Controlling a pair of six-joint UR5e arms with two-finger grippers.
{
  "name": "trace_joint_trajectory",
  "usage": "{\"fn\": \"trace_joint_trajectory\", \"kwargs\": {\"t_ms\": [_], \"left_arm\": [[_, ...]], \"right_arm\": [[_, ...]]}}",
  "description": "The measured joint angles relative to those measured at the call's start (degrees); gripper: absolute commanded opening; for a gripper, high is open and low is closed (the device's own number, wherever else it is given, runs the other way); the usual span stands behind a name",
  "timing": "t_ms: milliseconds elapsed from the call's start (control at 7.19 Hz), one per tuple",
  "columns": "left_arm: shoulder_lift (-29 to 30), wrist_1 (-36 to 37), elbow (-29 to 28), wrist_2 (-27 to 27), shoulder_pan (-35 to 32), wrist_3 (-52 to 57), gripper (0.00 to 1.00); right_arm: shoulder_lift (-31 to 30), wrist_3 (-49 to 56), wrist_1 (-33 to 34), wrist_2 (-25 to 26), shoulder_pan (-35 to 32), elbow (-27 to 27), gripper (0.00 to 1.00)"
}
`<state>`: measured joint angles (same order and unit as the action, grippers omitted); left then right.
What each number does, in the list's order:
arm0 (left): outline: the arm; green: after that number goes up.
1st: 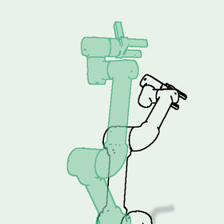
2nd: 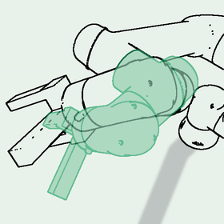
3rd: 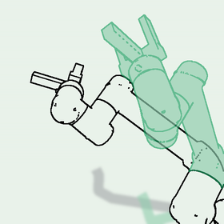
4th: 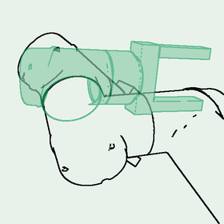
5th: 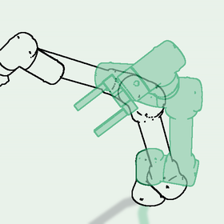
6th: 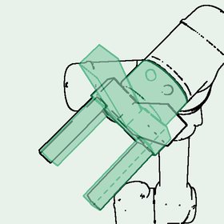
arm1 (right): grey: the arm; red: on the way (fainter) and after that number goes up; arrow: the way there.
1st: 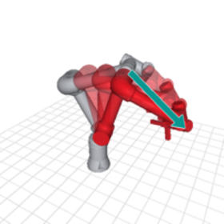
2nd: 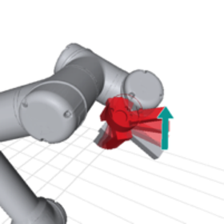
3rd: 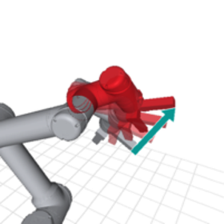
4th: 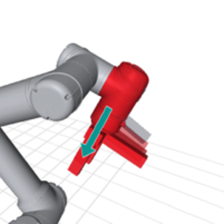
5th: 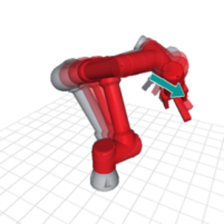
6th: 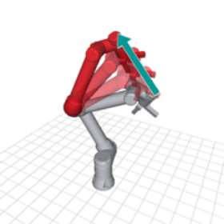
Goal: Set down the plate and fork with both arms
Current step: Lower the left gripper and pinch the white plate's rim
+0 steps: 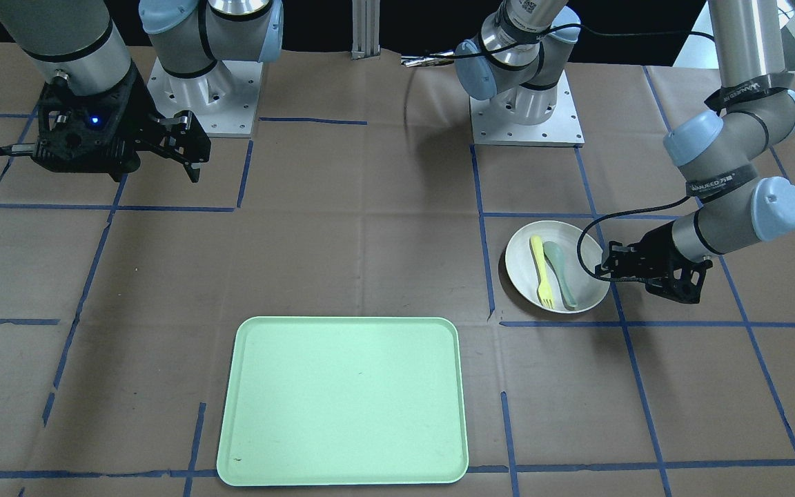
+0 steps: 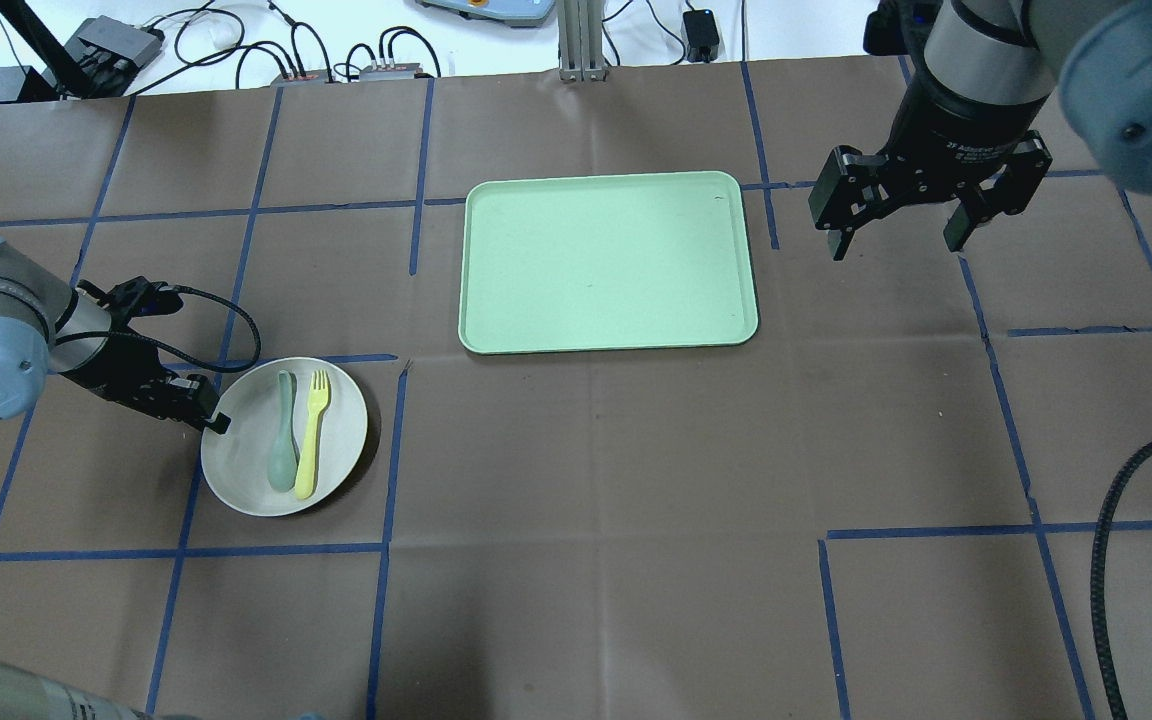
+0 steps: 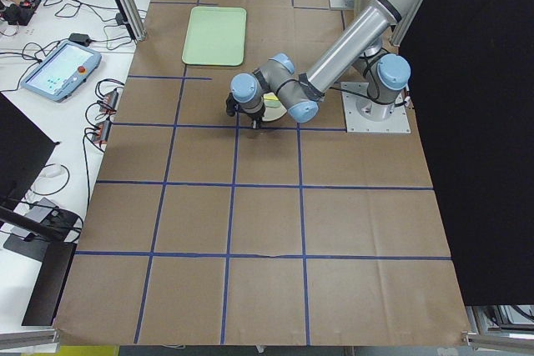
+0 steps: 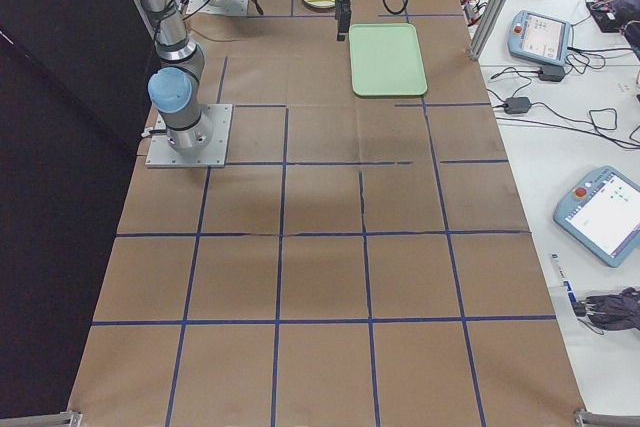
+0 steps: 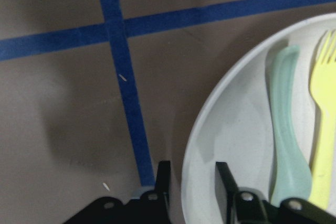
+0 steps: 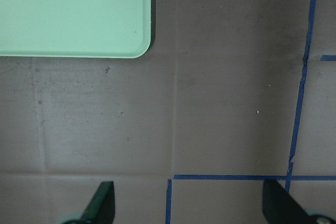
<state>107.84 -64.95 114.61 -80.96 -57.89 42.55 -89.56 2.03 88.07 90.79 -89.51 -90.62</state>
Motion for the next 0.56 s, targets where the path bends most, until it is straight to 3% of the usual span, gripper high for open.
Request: {"fn": "trace_joint_trajectory", "kwargs": {"t_ms": [556], "left_arm": [[0.0, 0.0, -0.1, 0.0, 0.3, -0.1, 0.16]], "right_arm": [[0.0, 0.0, 0.0, 0.0, 0.0, 0.0, 1.00]]}}
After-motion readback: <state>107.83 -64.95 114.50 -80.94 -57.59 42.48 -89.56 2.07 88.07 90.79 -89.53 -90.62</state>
